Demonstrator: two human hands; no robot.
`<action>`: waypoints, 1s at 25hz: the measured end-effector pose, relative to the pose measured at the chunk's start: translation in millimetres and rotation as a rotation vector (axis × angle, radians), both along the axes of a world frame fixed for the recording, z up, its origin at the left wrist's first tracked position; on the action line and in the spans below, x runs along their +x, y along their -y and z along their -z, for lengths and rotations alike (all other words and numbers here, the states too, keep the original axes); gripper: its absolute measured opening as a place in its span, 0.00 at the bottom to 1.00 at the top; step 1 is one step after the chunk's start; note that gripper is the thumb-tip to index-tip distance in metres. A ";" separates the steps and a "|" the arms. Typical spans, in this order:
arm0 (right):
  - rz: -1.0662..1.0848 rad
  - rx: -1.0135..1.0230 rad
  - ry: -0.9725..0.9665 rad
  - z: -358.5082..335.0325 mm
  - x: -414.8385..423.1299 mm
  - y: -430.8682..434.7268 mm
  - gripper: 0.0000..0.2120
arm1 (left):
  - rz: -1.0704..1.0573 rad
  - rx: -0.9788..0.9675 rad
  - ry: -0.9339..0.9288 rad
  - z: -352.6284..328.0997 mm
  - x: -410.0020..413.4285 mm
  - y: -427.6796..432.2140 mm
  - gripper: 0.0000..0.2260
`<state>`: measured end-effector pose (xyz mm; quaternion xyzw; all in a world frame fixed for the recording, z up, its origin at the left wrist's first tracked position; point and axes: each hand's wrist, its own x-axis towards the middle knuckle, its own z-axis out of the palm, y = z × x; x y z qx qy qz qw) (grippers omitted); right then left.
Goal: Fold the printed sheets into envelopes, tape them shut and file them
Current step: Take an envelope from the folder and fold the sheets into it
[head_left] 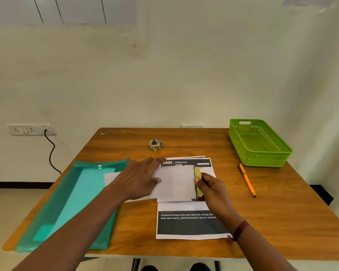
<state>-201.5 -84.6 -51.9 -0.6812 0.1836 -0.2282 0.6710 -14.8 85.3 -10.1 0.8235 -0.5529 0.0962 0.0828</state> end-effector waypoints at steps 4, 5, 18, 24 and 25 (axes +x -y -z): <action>-0.015 0.203 -0.017 -10.6 10.8 0.1 0.10 | 0.063 0.126 -0.047 4.8 -2.2 2.8 0.44; -0.010 0.227 -0.018 -12.9 14.2 -1.2 0.10 | 0.080 0.123 -0.075 7.1 -6.6 6.5 0.49; -0.200 0.031 -0.085 -32.2 20.4 -0.6 0.13 | 0.108 -0.122 0.102 20.6 -16.0 14.2 0.47; -0.076 -0.043 -0.173 -25.1 32.8 2.6 0.10 | 0.066 -0.124 0.123 19.7 -18.7 12.5 0.48; -0.030 -0.066 -0.185 -22.8 34.2 3.6 0.09 | 0.059 -0.113 0.130 20.0 -18.6 12.6 0.48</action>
